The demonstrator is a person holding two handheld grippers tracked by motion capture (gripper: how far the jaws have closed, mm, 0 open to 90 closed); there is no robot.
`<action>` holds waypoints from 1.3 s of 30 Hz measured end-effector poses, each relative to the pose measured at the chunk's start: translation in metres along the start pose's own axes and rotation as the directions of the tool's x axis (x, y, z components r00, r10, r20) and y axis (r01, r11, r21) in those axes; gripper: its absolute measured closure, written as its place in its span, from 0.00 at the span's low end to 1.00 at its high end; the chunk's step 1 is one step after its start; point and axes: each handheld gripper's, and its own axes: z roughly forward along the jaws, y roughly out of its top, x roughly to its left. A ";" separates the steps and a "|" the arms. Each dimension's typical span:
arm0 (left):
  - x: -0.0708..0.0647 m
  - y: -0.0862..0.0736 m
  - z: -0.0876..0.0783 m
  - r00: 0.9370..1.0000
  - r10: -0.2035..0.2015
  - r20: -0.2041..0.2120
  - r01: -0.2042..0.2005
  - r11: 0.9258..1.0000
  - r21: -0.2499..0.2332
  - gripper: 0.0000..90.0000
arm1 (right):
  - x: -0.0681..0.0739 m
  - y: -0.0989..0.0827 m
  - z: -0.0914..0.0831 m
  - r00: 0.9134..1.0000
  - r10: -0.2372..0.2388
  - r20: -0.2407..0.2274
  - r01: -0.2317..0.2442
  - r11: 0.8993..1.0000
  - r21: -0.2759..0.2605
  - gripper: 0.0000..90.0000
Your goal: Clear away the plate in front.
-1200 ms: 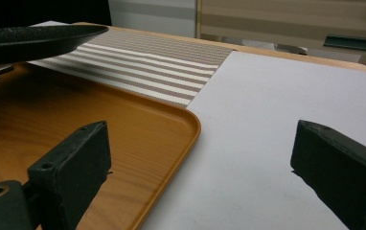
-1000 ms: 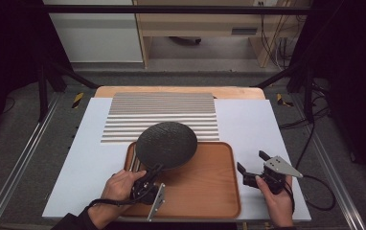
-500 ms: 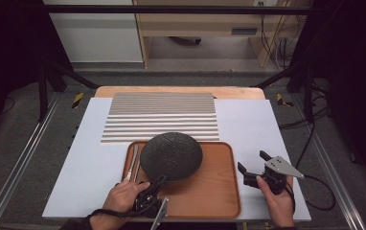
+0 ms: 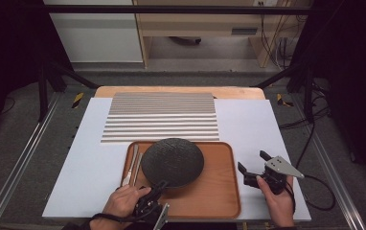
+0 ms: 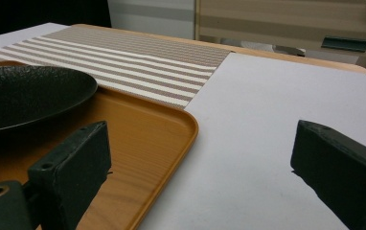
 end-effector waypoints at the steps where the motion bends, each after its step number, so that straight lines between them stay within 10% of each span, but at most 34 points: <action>1: 0.000 0.000 0.000 1.000 0.003 0.000 -0.003 1.000 0.000 0.95 | 0.000 0.000 0.000 1.000 0.000 0.001 0.000 1.000 0.001 0.07; 39: -0.006 -0.009 0.002 0.999 0.027 0.043 -0.024 0.997 -0.068 0.97 | 0.000 -0.001 0.001 1.000 -0.001 0.001 0.001 1.000 0.006 0.07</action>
